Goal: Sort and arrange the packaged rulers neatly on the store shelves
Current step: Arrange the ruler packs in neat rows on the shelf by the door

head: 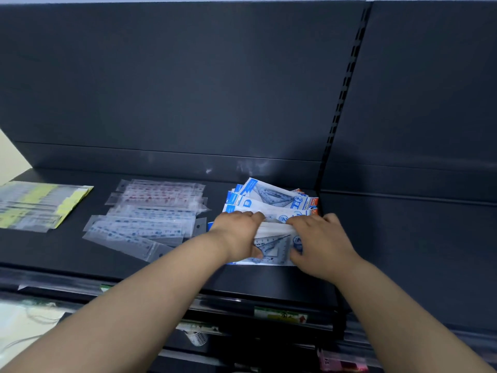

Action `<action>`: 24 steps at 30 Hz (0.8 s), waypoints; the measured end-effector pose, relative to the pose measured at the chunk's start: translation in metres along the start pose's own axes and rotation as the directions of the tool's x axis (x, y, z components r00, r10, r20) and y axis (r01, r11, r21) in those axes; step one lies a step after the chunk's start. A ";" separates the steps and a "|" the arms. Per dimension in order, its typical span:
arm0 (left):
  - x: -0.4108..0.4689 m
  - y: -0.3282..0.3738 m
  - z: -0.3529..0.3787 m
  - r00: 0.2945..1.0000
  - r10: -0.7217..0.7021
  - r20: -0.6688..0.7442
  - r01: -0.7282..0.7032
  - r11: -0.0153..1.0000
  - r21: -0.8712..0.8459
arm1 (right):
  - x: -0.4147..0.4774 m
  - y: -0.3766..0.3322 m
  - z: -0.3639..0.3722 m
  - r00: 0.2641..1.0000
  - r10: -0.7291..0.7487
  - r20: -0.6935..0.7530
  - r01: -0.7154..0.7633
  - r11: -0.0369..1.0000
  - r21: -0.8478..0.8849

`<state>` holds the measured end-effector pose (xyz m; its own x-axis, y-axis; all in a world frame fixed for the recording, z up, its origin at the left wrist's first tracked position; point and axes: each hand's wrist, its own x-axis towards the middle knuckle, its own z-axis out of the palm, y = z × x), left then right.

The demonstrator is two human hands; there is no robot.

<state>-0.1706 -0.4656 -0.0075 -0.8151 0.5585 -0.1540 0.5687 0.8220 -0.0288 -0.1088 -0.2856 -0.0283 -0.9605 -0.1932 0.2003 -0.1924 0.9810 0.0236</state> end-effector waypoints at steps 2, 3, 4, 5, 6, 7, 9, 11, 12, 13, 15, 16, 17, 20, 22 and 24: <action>-0.001 0.000 0.003 0.999 0.026 -0.019 -0.026 1.000 -0.013 | 0.004 -0.008 -0.004 0.998 0.000 0.059 0.003 0.999 -0.051; -0.002 0.000 0.004 0.999 0.036 -0.025 -0.037 0.999 -0.011 | 0.005 -0.011 -0.006 0.997 -0.004 0.082 0.009 0.998 -0.065; -0.003 -0.001 0.005 0.999 0.046 -0.026 -0.046 0.999 -0.003 | 0.007 -0.012 -0.008 0.994 -0.008 0.107 0.015 0.998 -0.065; -0.003 -0.001 0.005 0.998 0.057 -0.023 -0.057 0.998 0.010 | 0.008 -0.012 -0.008 0.991 -0.008 0.137 0.017 0.998 -0.061; -0.004 0.000 0.004 0.997 0.070 -0.017 -0.070 0.997 0.019 | 0.009 -0.012 -0.009 0.985 -0.010 0.174 0.021 0.998 -0.057; -0.004 0.000 0.002 0.997 0.077 -0.006 -0.077 0.997 0.017 | 0.010 -0.012 -0.011 0.977 -0.013 0.211 0.026 0.998 -0.057; -0.002 0.000 -0.008 0.997 0.064 0.037 -0.062 0.998 -0.030 | 0.017 -0.010 -0.020 0.959 -0.018 0.281 0.029 0.999 -0.036; 0.001 -0.004 -0.022 0.991 0.045 0.129 -0.028 0.991 -0.132 | 0.027 -0.005 -0.035 0.915 -0.003 0.402 -0.031 0.996 0.078; 0.003 -0.008 -0.027 0.979 0.052 0.195 -0.011 0.979 -0.205 | 0.032 -0.002 -0.041 0.879 -0.006 0.477 -0.076 0.985 0.152; 0.005 -0.010 -0.031 0.962 0.073 0.263 0.002 0.962 -0.274 | 0.036 0.002 -0.043 0.836 -0.021 0.548 -0.120 0.968 0.220; 0.009 -0.011 -0.028 0.906 0.118 0.406 0.033 0.937 -0.347 | 0.040 0.002 -0.038 0.726 -0.075 0.683 -0.174 0.942 0.288; 0.010 -0.009 -0.023 0.879 0.129 0.459 0.051 0.932 -0.360 | 0.041 0.000 -0.032 0.679 -0.089 0.729 -0.200 0.933 0.300; 0.011 -0.007 -0.018 0.863 0.136 0.486 0.063 0.926 -0.371 | 0.040 -0.002 -0.025 0.654 -0.086 0.751 -0.236 0.921 0.311; 0.013 -0.005 -0.005 0.871 0.176 0.458 0.025 0.916 -0.400 | 0.036 -0.001 -0.010 0.698 -0.051 0.715 -0.265 0.908 0.324; 0.012 -0.005 0.001 0.892 0.182 0.413 0.009 0.908 -0.419 | 0.031 0.004 -0.007 0.728 0.007 0.685 -0.232 0.943 0.237; 0.008 -0.005 0.007 0.913 0.176 0.368 0.014 0.888 -0.459 | 0.025 0.010 -0.007 0.757 0.048 0.651 -0.216 0.960 0.180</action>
<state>-0.1796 -0.4659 -0.0157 -0.6032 0.6136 -0.5095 0.4431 0.7890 0.4256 -0.1331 -0.2806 -0.0167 -0.8675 -0.1092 -0.4852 -0.0131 0.9803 -0.1972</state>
